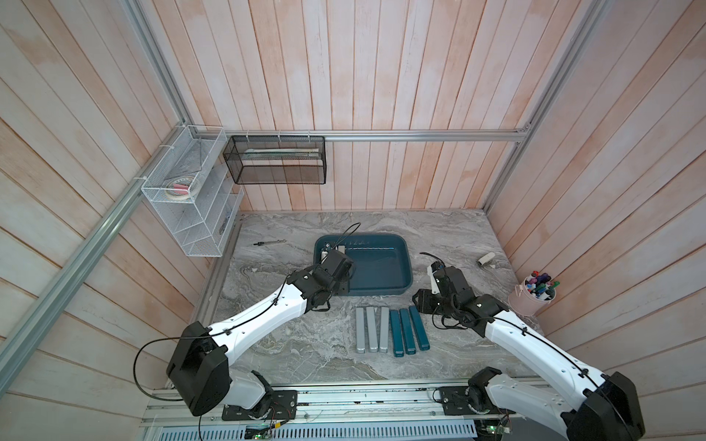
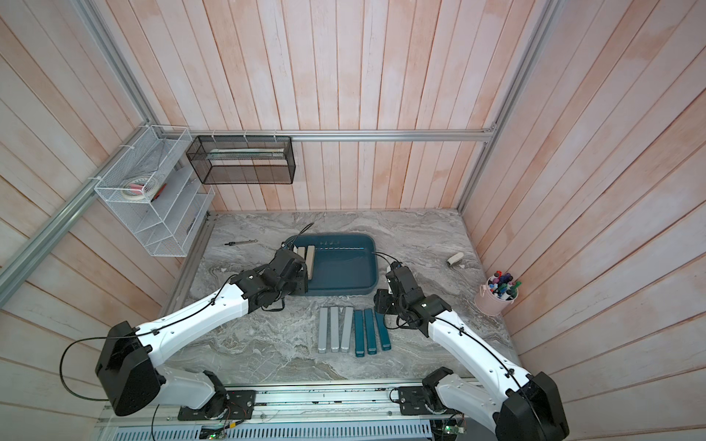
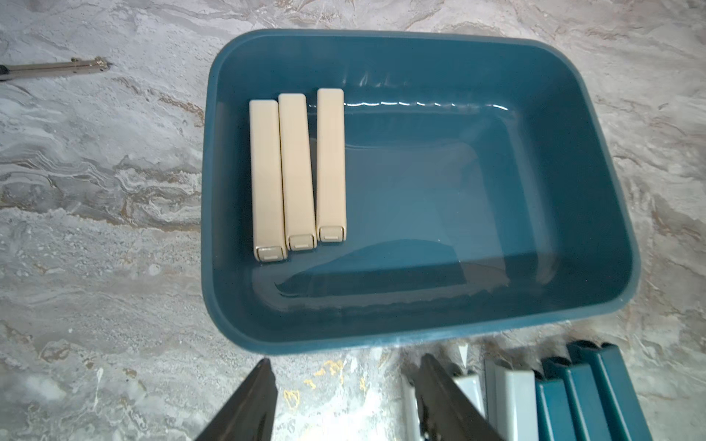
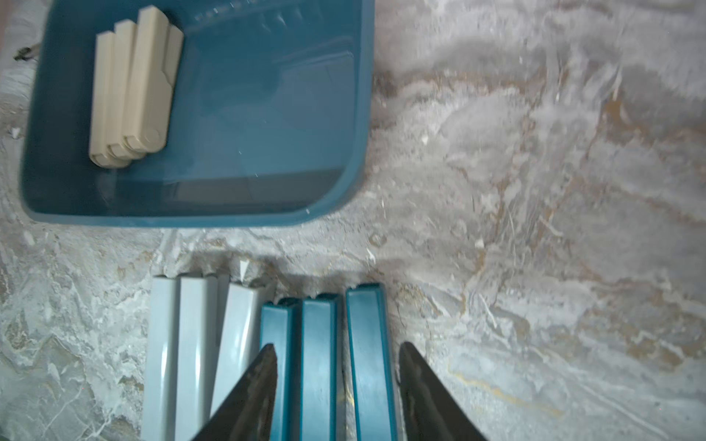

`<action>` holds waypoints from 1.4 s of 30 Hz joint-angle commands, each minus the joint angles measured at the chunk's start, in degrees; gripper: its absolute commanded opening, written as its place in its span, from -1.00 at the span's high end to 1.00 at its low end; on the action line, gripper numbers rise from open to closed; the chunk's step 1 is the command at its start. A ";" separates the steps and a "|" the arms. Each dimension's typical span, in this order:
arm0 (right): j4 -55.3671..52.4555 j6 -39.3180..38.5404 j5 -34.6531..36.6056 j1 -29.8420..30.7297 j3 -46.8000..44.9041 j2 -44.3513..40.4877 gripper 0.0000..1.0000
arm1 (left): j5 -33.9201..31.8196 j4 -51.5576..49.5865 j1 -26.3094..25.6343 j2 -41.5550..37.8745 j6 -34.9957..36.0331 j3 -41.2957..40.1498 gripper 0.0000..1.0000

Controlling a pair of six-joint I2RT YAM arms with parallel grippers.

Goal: Put the pruning pliers into the storage box
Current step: Pick up the pruning pliers from the center of the board.

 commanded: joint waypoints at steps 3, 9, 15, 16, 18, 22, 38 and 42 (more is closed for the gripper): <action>-0.27 4.13 1.17 3.00 -3.53 -3.41 -0.05 | -1.00 0.93 -2.13 -2.73 -4.05 -2.55 -0.24; -0.37 3.39 1.56 4.04 -4.58 -0.42 -0.06 | -1.34 0.16 -2.86 -4.59 -6.35 -4.01 -0.24; 0.08 3.42 3.01 4.10 -5.20 0.82 -0.06 | -1.59 -0.61 -2.83 -5.14 -6.63 -3.92 -0.24; 0.20 3.40 3.16 4.04 -5.43 1.11 -0.06 | -1.54 -0.56 -2.81 -5.12 -6.63 -3.92 -0.24; 0.60 3.43 3.48 4.06 -6.01 2.13 -0.05 | -1.59 -0.50 -2.80 -4.97 -6.72 -4.18 -0.24; 2.42 3.35 2.78 4.08 -6.71 3.88 -0.03 | -1.24 -0.11 -2.84 -5.01 -7.31 -4.87 -0.24; 5.82 3.26 2.16 4.06 -7.51 10.18 0.02 | -1.02 0.82 -2.87 -3.99 -7.68 -5.56 -0.24; 5.92 3.26 2.77 4.11 -7.47 11.24 0.03 | -1.17 0.69 -2.75 -4.44 -7.92 -5.78 -0.24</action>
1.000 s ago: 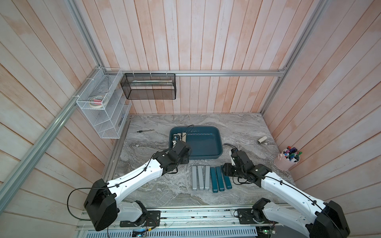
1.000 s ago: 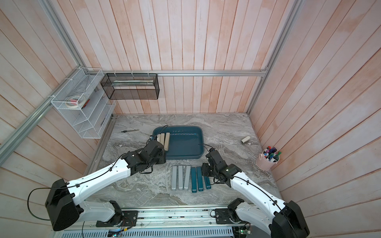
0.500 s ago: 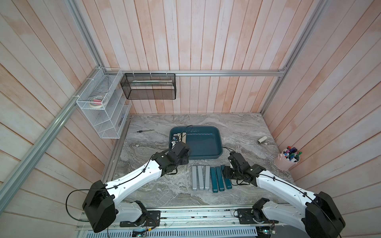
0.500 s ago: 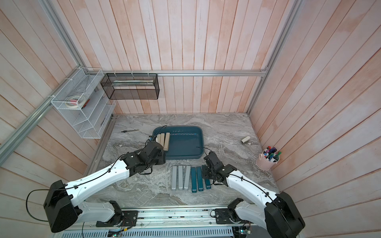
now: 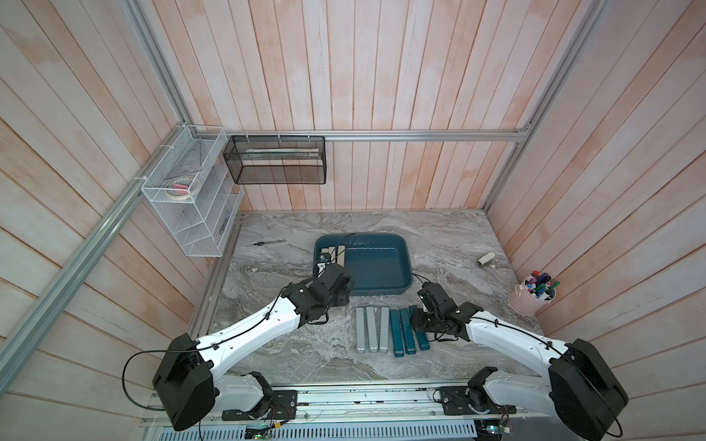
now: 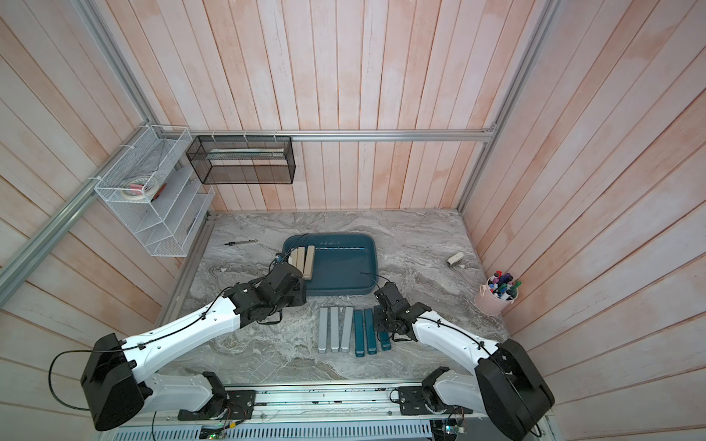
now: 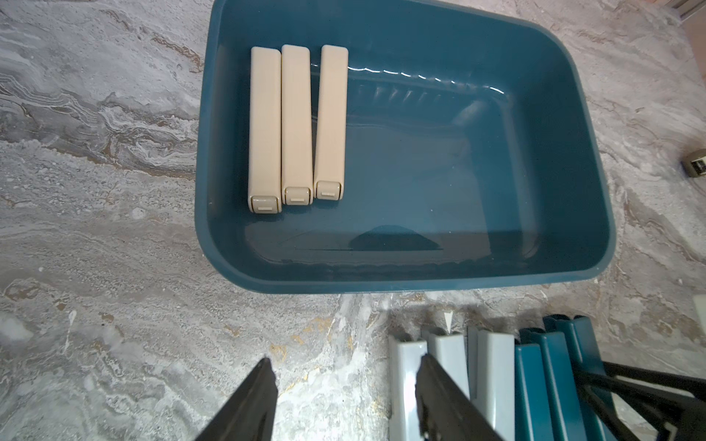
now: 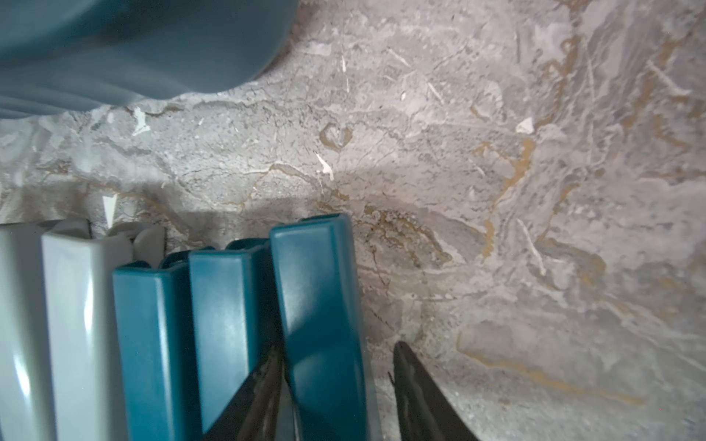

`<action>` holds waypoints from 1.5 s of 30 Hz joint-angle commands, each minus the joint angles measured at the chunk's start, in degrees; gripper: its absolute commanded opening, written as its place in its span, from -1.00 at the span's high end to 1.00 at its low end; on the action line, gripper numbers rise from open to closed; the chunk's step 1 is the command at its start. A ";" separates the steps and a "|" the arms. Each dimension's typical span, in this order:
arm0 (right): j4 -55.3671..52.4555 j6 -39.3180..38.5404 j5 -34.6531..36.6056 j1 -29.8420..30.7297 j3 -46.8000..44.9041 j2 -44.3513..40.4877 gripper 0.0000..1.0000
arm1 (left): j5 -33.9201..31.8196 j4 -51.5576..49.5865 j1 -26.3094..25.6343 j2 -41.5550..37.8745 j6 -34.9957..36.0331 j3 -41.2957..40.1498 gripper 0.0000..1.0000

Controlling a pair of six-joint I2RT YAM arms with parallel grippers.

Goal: Put the pruning pliers into the storage box
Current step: Pick up the pruning pliers from the center of the board, then place the pruning pliers in the storage box.

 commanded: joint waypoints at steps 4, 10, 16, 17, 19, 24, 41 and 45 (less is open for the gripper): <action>1.29 0.24 0.81 0.36 -0.84 1.64 0.09 | -0.85 0.68 -0.15 -0.18 -0.84 -0.94 -0.25; 1.91 -0.09 0.68 0.26 -0.24 3.79 0.25 | -0.86 0.78 -0.16 -0.02 -0.90 -1.05 -0.26; 0.96 -0.63 1.05 0.24 0.88 4.21 0.34 | -0.55 1.13 0.14 0.52 -0.84 -1.00 -0.26; 0.26 -0.72 1.04 0.25 1.32 3.93 0.34 | -0.38 1.22 0.23 0.53 -0.84 -0.99 -0.27; -1.14 -0.98 1.40 0.28 2.33 3.18 0.35 | -0.11 1.37 0.44 0.52 -0.84 -0.91 -0.27; -7.48 -2.98 3.88 0.27 7.22 1.44 0.40 | 0.67 2.45 1.38 0.21 -0.84 -1.71 -0.27; -12.06 -12.65 3.34 0.23 39.11 11.64 0.47 | 2.22 1.94 4.68 -4.74 -4.47 -7.10 -0.27; -8.93 -14.13 0.86 -0.01 46.24 19.36 0.47 | 1.39 -0.41 4.69 -5.72 -5.19 -6.98 -0.28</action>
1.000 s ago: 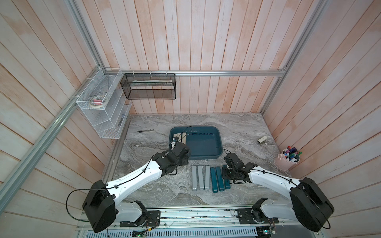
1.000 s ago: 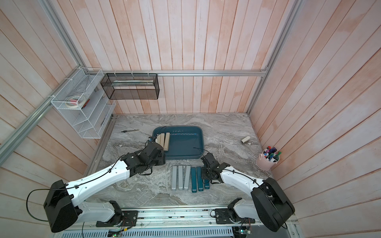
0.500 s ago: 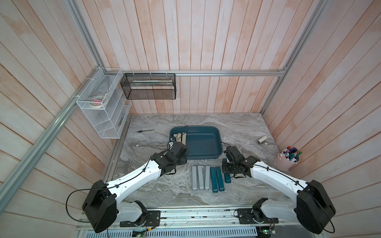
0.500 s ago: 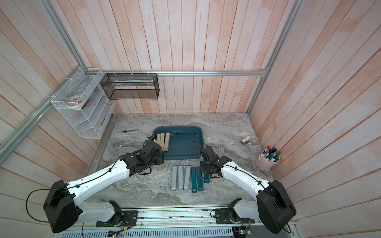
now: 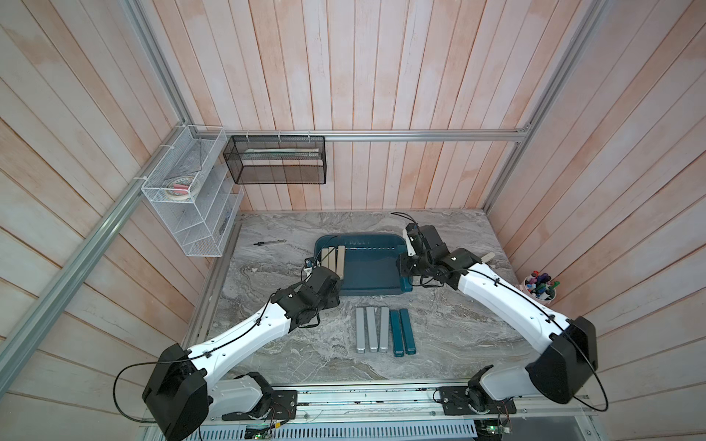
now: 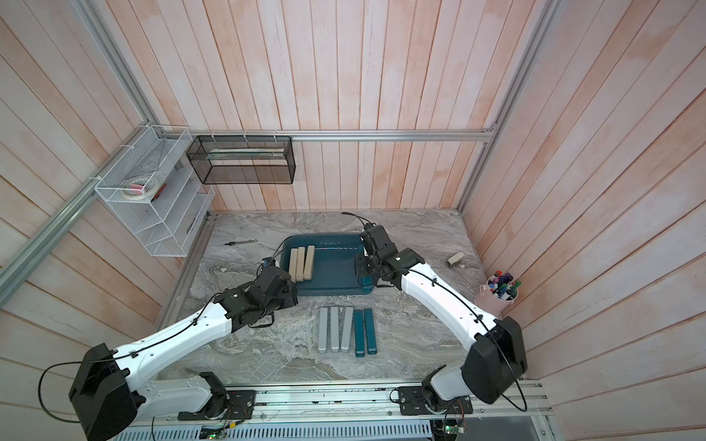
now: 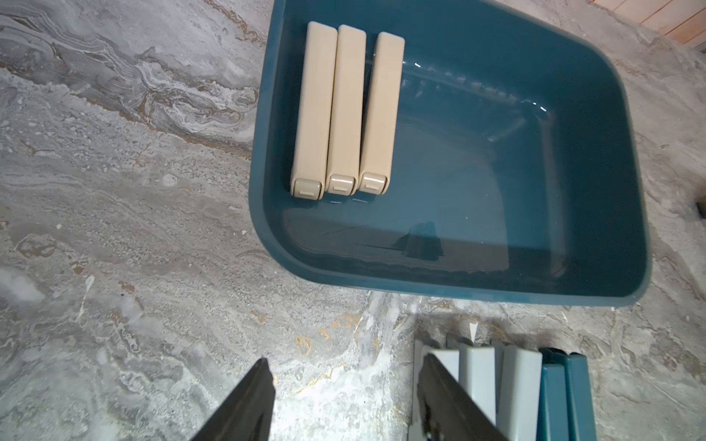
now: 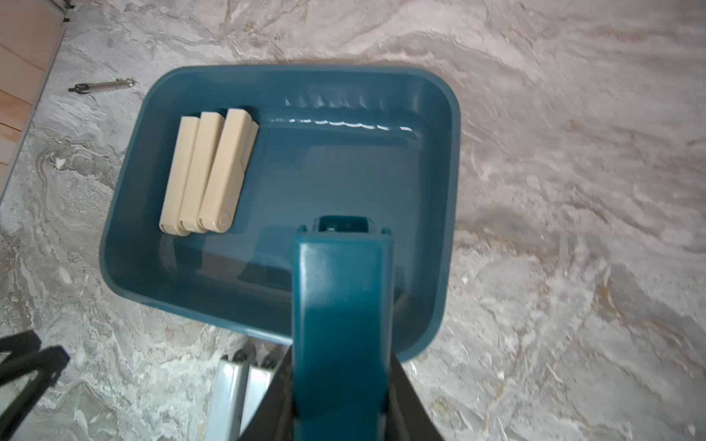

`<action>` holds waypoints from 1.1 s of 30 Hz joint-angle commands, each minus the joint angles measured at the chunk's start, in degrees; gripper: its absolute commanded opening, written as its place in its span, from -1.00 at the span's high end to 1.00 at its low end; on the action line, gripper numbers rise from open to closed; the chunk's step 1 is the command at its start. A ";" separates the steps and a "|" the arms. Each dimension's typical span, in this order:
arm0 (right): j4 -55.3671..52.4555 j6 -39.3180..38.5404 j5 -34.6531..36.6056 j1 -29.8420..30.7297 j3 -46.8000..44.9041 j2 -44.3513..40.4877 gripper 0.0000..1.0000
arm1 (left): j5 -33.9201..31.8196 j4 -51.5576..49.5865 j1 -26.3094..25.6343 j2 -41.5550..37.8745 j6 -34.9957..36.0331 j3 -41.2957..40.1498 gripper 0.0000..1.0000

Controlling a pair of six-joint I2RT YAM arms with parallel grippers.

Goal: Put the pruning pliers into the storage box
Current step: Place the pruning pliers in the storage box.

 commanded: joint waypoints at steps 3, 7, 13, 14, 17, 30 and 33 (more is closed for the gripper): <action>2.55 -3.01 -3.68 -0.20 9.63 10.35 0.48 | -1.41 -3.49 0.07 -2.20 -1.97 -0.42 -0.27; 3.45 -2.96 -5.97 -0.12 15.49 17.78 0.50 | -1.02 -3.18 0.10 -4.31 -2.86 -1.52 -0.28; 5.58 -1.08 -6.36 -0.16 19.28 25.07 0.51 | -1.39 -3.00 0.07 -5.91 -2.52 -2.60 -0.27; 5.97 -0.67 -6.26 -0.15 19.80 26.13 0.51 | -1.43 -2.88 0.06 -5.87 -2.32 -2.62 -0.27; 6.27 0.01 -5.57 -0.19 21.41 29.23 0.51 | -1.26 -2.73 0.06 -6.08 -2.03 -2.71 -0.27; 7.98 1.28 -9.76 1.05 29.45 40.85 0.50 | -1.60 -2.50 0.14 -7.81 -3.00 -4.56 -0.27; 7.72 1.82 -10.43 1.19 32.18 43.36 0.50 | -1.94 -2.73 0.14 -8.16 -3.38 -4.65 -0.28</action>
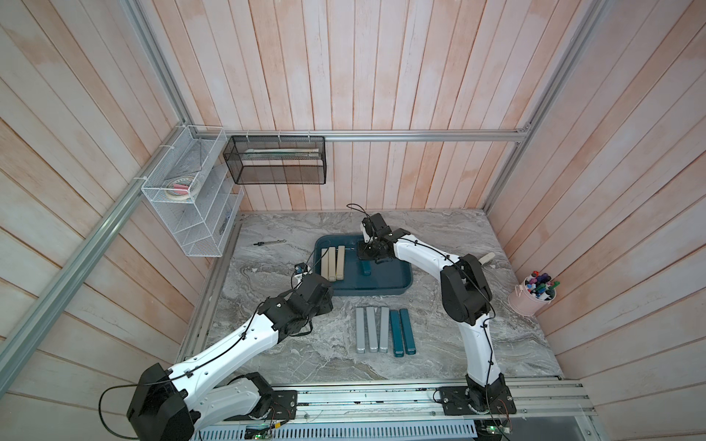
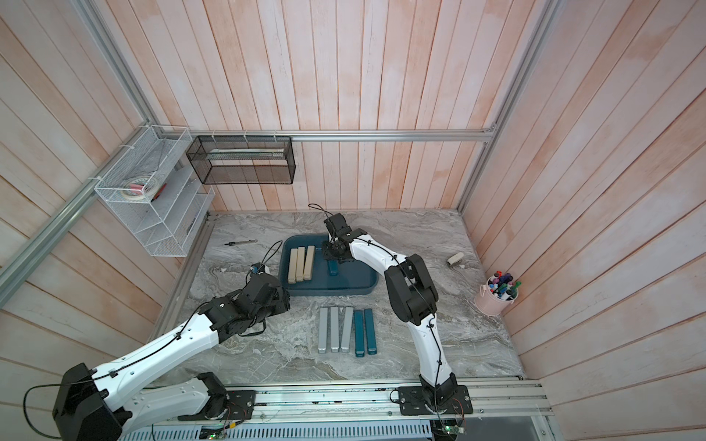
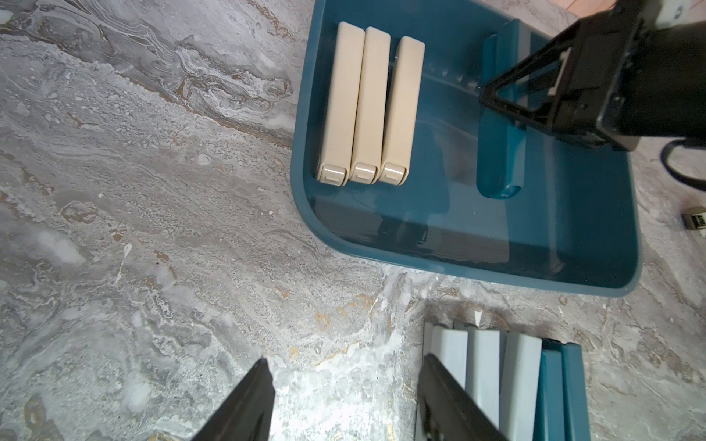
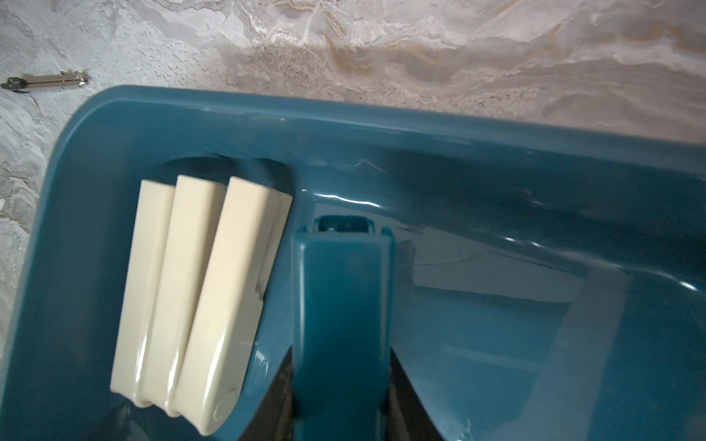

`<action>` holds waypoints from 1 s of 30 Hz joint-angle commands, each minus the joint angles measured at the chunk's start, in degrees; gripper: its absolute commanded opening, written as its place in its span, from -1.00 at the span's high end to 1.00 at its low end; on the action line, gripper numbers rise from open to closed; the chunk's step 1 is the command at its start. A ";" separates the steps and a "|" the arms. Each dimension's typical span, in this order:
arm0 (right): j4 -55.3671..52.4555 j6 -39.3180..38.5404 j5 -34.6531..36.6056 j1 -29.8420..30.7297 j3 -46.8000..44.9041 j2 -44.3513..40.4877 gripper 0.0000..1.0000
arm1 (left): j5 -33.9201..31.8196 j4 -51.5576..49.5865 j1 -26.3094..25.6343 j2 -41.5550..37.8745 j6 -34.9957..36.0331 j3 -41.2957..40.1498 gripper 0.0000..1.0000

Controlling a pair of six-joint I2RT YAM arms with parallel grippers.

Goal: Put the pruning pliers into the storage box
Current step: Place the pruning pliers in the storage box.

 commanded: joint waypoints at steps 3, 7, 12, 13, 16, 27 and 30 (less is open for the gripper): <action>0.64 1.75 -1.83 0.64 5.16 3.76 0.50 | -1.38 -0.70 0.12 -1.34 -1.09 -1.00 -0.27; 0.42 2.53 -2.37 1.04 7.81 6.52 0.50 | -1.46 -0.87 0.21 -1.44 -1.27 -1.35 -0.27; 1.55 3.52 -2.66 1.89 9.23 8.87 0.48 | -1.20 -0.79 0.38 -1.25 -1.06 -1.53 -0.28; 1.48 3.76 -2.69 2.02 9.75 9.40 0.48 | -1.20 -0.87 0.47 -1.25 -0.95 -1.44 -0.27; 1.62 4.86 -2.69 2.11 11.63 10.97 0.48 | -1.06 -1.05 0.56 -1.43 -0.90 -1.48 -0.27; 1.31 7.65 -2.82 2.11 13.87 12.74 0.33 | -0.41 0.01 1.09 -1.10 -0.67 -2.25 -0.27; 0.88 7.82 -2.14 2.09 13.91 12.24 0.23 | -0.41 0.05 1.11 -1.02 -0.57 -2.16 -0.27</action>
